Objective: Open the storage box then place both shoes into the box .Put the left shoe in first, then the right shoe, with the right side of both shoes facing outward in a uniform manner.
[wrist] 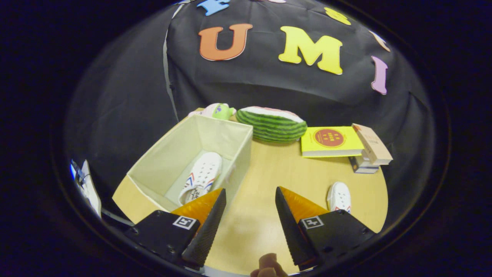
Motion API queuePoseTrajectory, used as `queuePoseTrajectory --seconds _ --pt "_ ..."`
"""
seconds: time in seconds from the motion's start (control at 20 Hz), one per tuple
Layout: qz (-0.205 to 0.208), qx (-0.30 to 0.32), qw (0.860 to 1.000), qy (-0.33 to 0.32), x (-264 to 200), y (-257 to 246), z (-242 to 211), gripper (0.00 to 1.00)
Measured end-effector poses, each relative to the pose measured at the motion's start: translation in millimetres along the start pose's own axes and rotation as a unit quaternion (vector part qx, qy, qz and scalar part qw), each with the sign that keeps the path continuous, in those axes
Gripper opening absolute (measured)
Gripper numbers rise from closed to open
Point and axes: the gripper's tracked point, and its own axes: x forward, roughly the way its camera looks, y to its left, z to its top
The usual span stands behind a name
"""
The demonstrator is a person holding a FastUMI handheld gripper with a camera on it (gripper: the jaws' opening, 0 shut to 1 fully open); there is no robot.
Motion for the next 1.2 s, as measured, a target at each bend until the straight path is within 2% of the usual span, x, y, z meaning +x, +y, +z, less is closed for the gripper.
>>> queuePoseTrajectory --seconds 0.15,0.55,1.0,1.1,1.2 --pt "-0.007 0.032 0.999 0.008 -3.5 -42.9 -16.7 0.84" --pt "-0.102 0.039 0.992 0.065 1.6 -182.6 -83.1 0.84" --pt "-0.154 0.063 0.974 0.156 26.6 -270.9 -152.1 0.87" --pt "-0.142 0.074 0.973 0.166 37.4 -276.3 -162.6 0.87" --pt "-0.109 0.099 0.972 0.184 51.9 -270.4 -175.6 0.86"
